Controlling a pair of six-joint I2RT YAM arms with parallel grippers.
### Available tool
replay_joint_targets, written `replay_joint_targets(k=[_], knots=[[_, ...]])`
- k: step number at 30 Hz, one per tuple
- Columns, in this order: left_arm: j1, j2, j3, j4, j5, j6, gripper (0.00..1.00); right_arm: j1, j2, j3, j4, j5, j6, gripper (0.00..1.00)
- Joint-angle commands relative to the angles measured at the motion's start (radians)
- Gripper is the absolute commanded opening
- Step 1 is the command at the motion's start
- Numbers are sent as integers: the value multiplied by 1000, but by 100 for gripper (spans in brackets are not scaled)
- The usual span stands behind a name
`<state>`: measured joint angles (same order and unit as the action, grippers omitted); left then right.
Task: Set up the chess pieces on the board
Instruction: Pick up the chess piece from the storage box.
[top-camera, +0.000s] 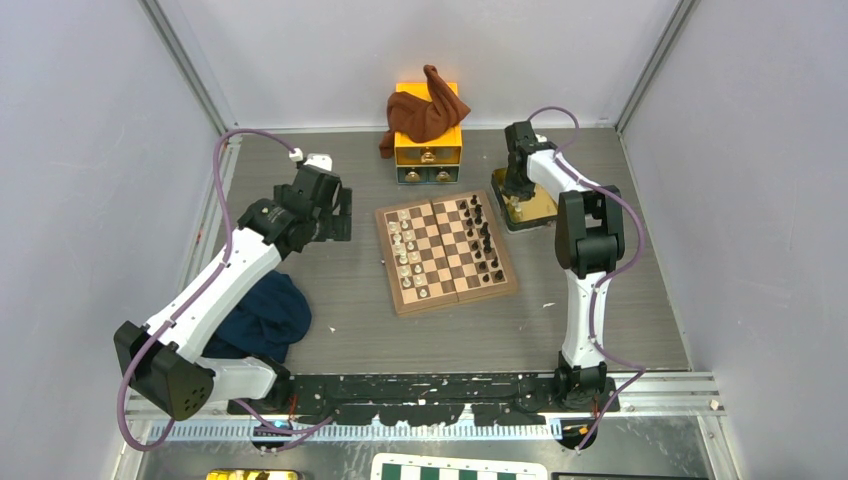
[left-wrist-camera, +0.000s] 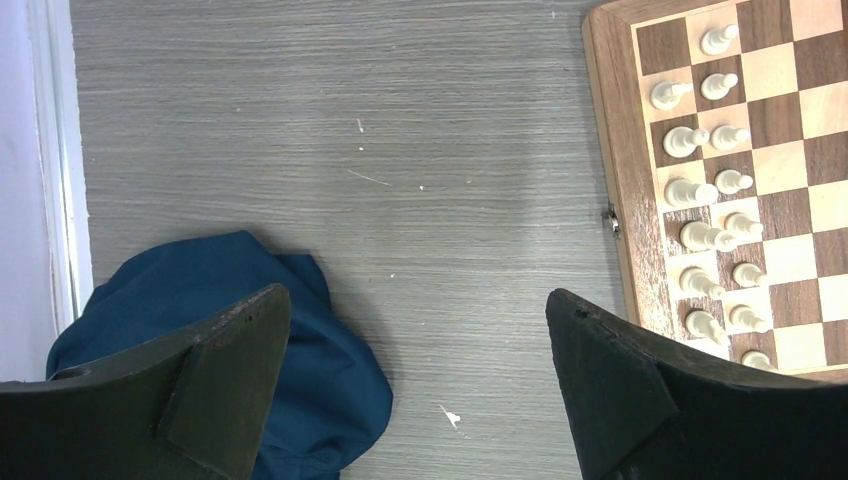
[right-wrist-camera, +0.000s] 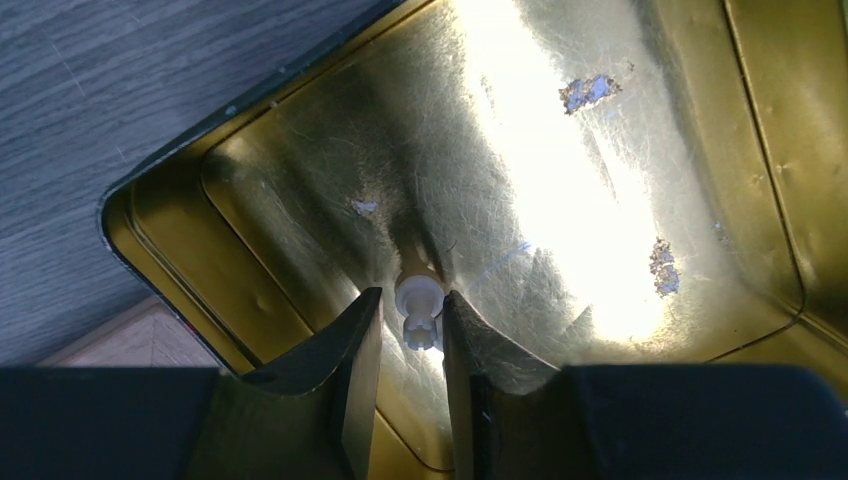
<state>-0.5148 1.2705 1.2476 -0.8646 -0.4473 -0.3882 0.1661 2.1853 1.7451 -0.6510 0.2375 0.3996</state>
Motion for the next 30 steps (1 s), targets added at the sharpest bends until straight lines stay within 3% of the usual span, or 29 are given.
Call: replay_joint_targets(k=[1,10,20,26,30], knots=[[6,-15,37,39,6,2,99,-5,-57,-10,10,-3,11,34],[6,-20,30,39,10,-1,99,-5,-67,-23,19,14,8,27],[6,-19,29,36,7,2,100,-6,-44,28,8,22,-5,26],[7,-17,28,36,5,3,99,-6,-58,51,2,43,-23,14],[7,-16,26,37,5,3,99,-5,-71,76,-13,53,-30,11]])
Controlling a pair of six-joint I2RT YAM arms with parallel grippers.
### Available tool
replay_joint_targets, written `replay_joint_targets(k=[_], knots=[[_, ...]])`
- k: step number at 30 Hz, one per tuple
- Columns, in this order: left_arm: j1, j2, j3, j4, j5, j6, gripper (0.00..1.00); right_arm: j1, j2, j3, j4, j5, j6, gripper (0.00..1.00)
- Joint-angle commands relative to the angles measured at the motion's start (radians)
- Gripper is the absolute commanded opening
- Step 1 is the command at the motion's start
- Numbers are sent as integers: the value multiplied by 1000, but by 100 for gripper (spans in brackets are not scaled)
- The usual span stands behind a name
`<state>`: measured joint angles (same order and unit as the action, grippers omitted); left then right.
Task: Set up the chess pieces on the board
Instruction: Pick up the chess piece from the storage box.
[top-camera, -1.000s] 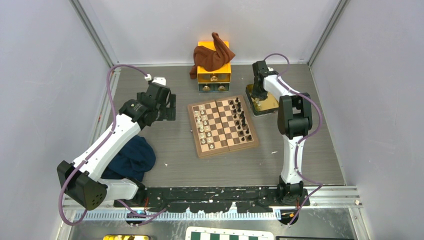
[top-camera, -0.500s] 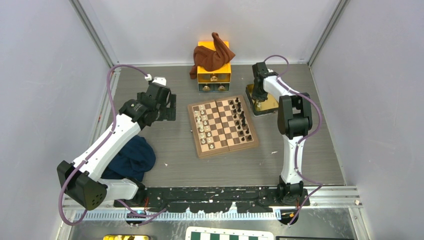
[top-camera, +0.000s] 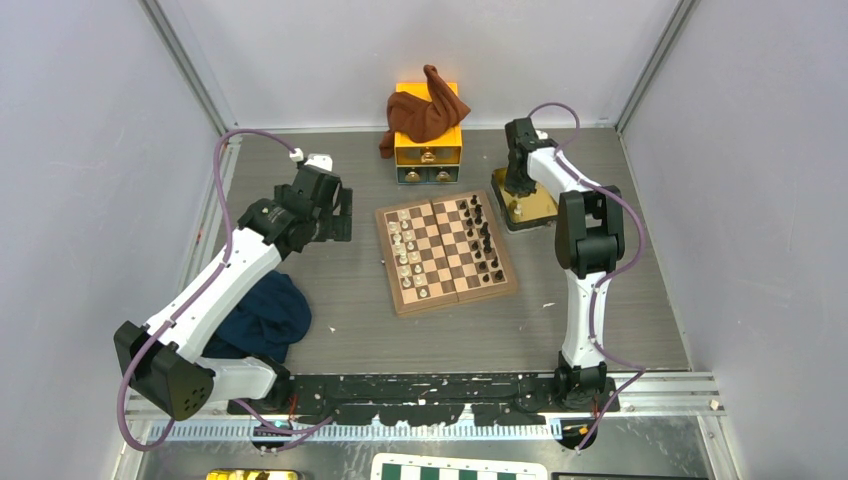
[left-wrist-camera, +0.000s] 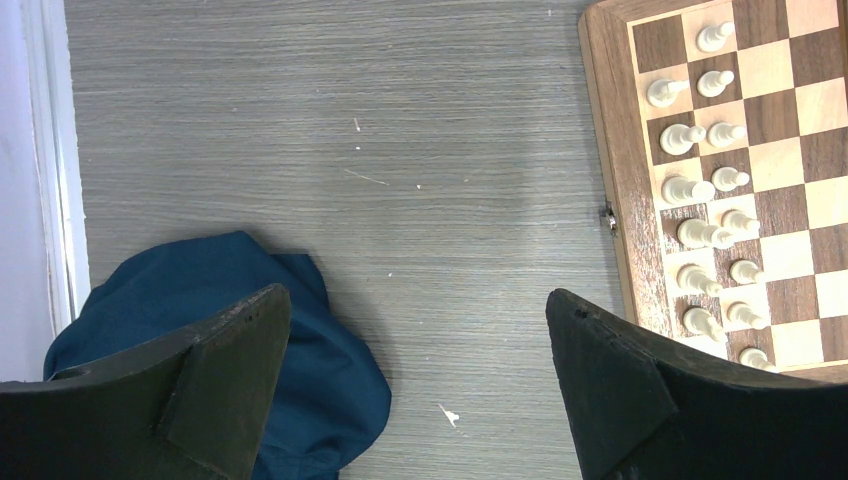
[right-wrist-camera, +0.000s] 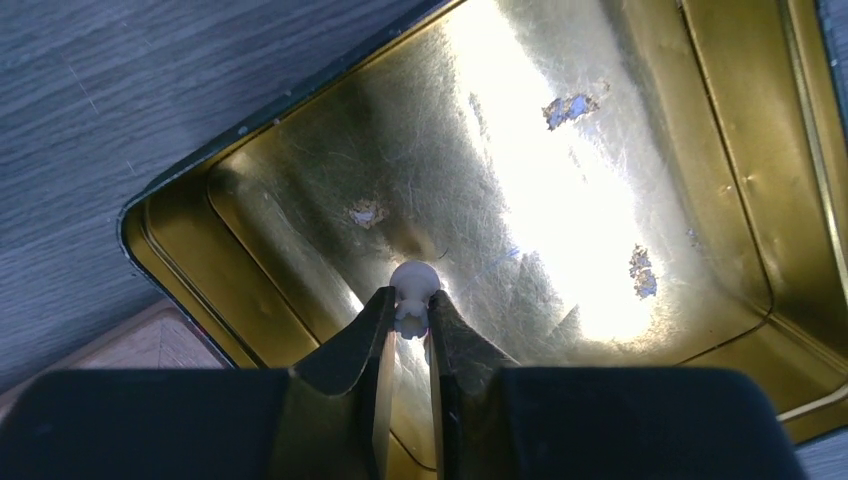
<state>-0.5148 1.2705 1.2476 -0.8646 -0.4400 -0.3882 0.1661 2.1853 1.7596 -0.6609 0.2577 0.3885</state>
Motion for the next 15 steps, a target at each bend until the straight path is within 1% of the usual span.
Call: replay_joint_targets(k=[1,9,15], knots=[[7,-16,26,37,-3,3,99,-6,-76,67,-6,32,-19,11],[7,-19,23,39,0,3,99,13,-169,87,-44,20,-21,11],[7,-23,11,48,10,-1,99,84,-250,95,-88,3,-40,11]])
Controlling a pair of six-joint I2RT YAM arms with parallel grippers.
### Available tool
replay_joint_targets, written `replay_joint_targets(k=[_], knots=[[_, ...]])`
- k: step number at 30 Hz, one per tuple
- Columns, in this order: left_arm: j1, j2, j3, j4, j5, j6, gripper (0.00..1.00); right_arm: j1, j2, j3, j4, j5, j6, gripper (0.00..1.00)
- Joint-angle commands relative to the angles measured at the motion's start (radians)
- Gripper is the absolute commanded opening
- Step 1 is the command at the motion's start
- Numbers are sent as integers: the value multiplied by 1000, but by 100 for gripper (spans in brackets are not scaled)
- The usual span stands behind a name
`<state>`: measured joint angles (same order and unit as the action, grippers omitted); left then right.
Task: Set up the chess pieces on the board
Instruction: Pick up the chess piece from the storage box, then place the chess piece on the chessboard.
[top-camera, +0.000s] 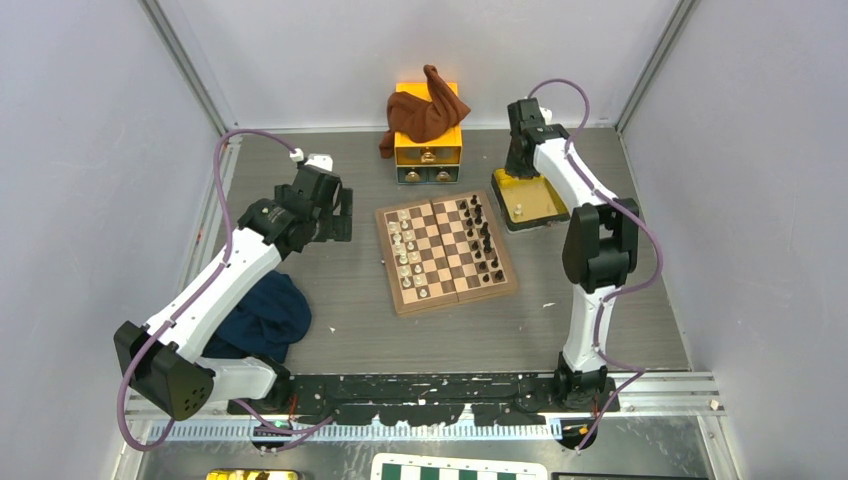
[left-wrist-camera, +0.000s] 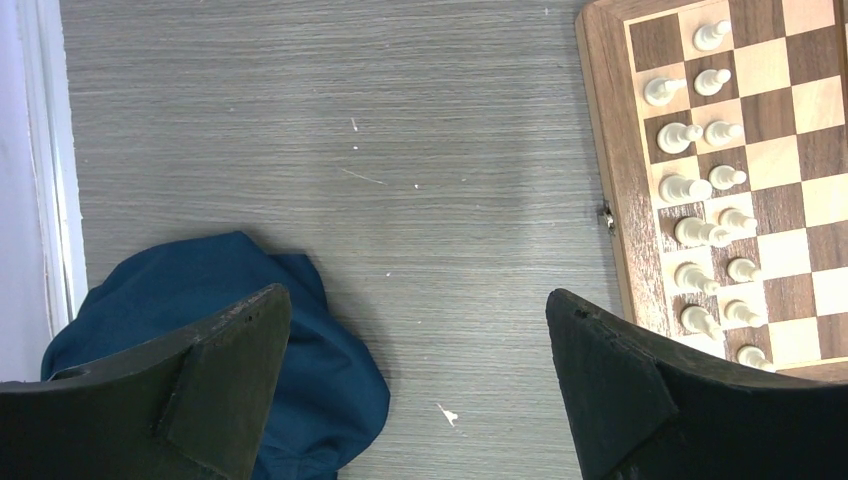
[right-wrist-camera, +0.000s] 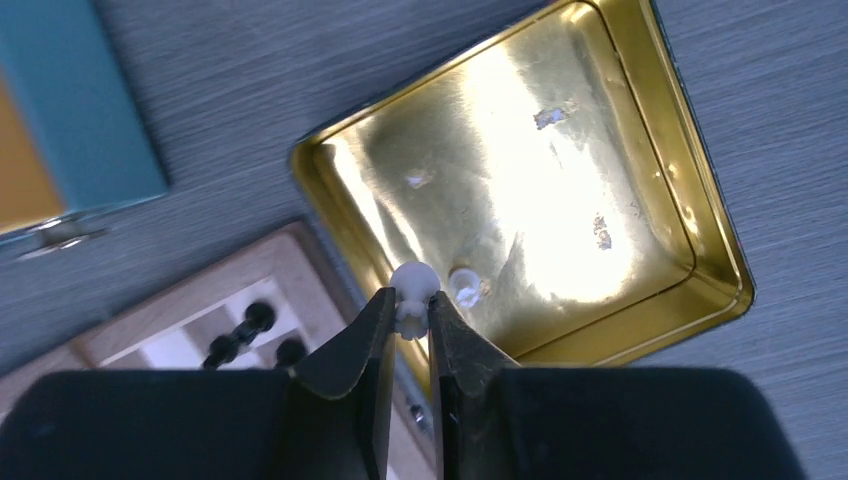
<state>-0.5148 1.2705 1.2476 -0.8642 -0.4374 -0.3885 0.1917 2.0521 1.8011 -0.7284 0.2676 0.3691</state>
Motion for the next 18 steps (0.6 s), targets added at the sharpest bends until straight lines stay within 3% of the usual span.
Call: replay_joint_targets(k=[1,18], knots=[[7,-23,10,48,9,-2,99,77,-126,52,-26,-7,-22,11],[7,-61,-31,58,19,-9,99,383,-99,35,-17,-47,-32,11]])
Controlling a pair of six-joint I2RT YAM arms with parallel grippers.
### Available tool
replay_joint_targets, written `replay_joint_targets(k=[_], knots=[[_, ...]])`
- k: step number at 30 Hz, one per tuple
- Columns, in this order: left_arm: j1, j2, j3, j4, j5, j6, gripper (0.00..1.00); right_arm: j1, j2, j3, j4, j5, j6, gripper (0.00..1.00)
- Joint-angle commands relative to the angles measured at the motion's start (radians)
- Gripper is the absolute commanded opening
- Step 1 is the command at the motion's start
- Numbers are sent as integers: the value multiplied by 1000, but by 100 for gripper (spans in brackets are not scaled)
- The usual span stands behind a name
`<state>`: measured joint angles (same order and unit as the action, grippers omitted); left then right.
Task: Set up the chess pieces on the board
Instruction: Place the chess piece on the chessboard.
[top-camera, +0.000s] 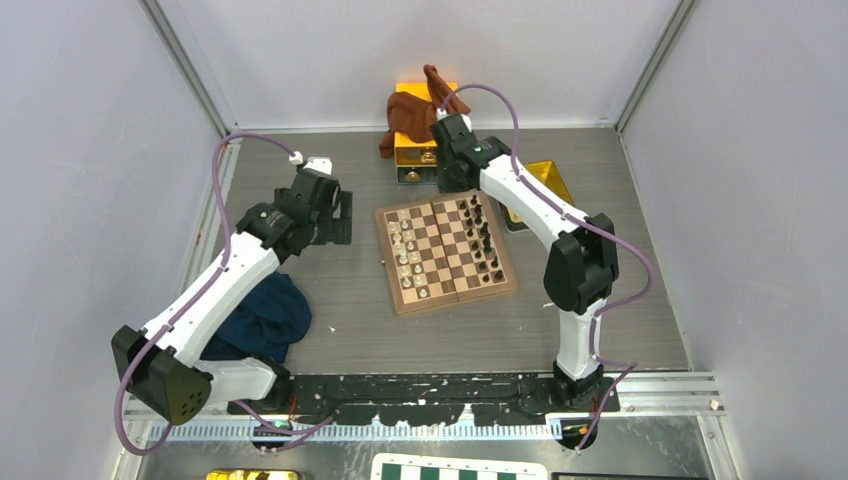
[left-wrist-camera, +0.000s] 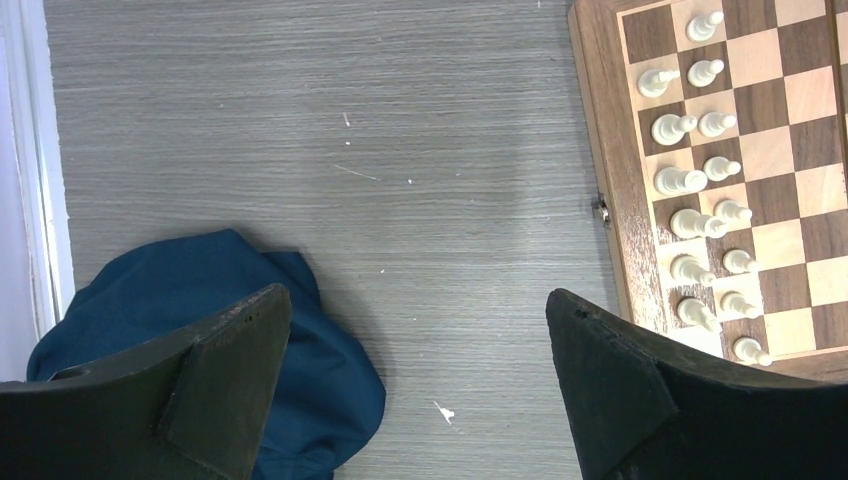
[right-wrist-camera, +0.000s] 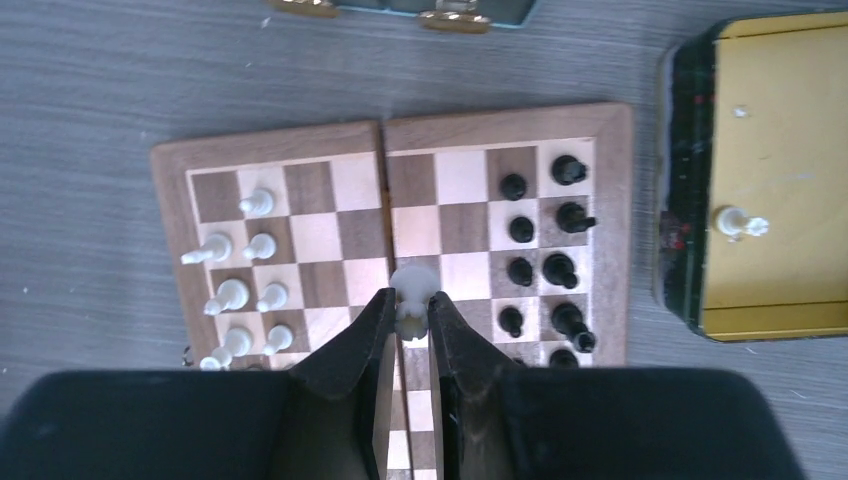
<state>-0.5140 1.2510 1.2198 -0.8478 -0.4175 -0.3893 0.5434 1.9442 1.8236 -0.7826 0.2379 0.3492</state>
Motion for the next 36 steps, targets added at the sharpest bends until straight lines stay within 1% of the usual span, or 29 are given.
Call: replay_joint_targets(k=[1,13,36], knots=[[6,-44,-8,41,-1,-8,100,42,17,8,46,-19,-13,11],[8,-56,-17,33,-6,-9,99,93,88,-43,136,-52,-28,11],[8,-40,-38,39,-4,-8,99,128,207,-36,183,-57,-43,11]])
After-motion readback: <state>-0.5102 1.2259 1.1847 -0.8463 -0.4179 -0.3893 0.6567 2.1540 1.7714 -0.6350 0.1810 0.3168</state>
